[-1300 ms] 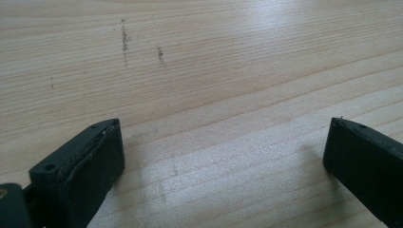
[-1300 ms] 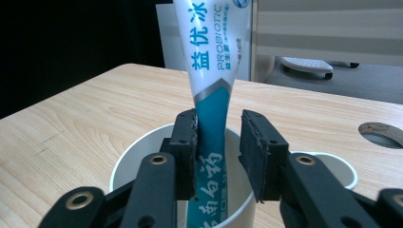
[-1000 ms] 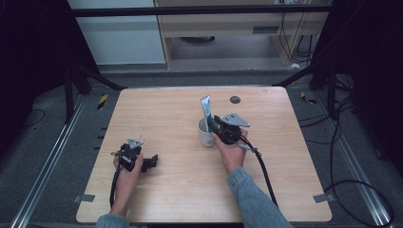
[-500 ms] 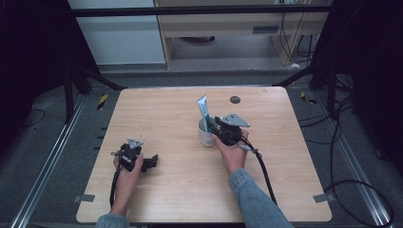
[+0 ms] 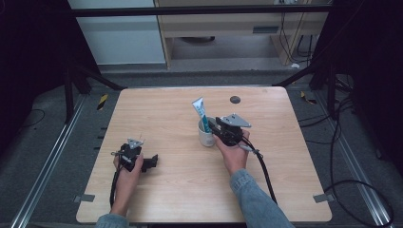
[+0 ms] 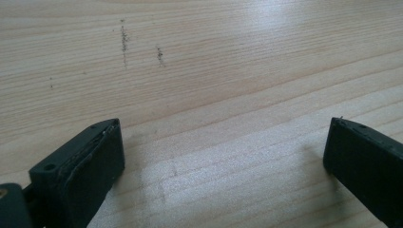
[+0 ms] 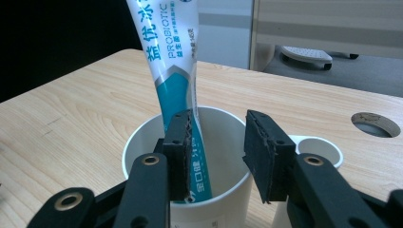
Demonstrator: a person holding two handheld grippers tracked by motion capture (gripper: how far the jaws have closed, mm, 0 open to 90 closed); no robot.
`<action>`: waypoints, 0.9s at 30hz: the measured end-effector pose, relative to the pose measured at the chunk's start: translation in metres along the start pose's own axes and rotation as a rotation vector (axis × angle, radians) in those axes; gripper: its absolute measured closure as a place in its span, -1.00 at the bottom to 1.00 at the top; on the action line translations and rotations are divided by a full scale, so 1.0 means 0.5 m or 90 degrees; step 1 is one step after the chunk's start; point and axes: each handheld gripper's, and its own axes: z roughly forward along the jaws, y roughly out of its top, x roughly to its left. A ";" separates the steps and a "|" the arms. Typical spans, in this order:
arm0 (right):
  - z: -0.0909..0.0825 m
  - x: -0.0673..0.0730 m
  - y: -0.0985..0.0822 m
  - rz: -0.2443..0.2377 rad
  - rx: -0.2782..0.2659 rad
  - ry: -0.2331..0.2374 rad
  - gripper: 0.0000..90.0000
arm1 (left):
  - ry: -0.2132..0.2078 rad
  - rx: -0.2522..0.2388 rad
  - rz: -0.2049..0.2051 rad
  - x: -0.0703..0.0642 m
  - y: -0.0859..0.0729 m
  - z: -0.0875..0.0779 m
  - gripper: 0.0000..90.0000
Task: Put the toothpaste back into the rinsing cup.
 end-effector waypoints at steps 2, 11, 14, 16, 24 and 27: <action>-0.002 0.000 0.000 0.000 0.002 0.000 0.39 | 0.000 0.000 0.000 0.000 0.000 0.000 -1.00; -0.013 -0.002 0.009 -0.008 0.025 -0.002 0.30 | -0.001 -0.001 0.000 0.000 0.000 0.001 -1.00; -0.018 -0.006 0.012 -0.006 0.039 0.000 0.24 | -0.001 -0.001 0.000 0.000 0.000 0.001 -1.00; -0.021 -0.008 0.014 -0.007 0.049 0.001 0.20 | -0.001 -0.001 0.000 0.000 0.000 0.001 -1.00; -0.037 -0.019 0.027 -0.004 0.079 0.019 0.04 | -0.001 0.000 0.002 -0.001 0.001 0.001 -1.00; -0.045 -0.026 0.030 -0.003 0.094 0.022 -0.03 | -0.001 0.000 0.001 -0.001 0.002 0.002 -1.00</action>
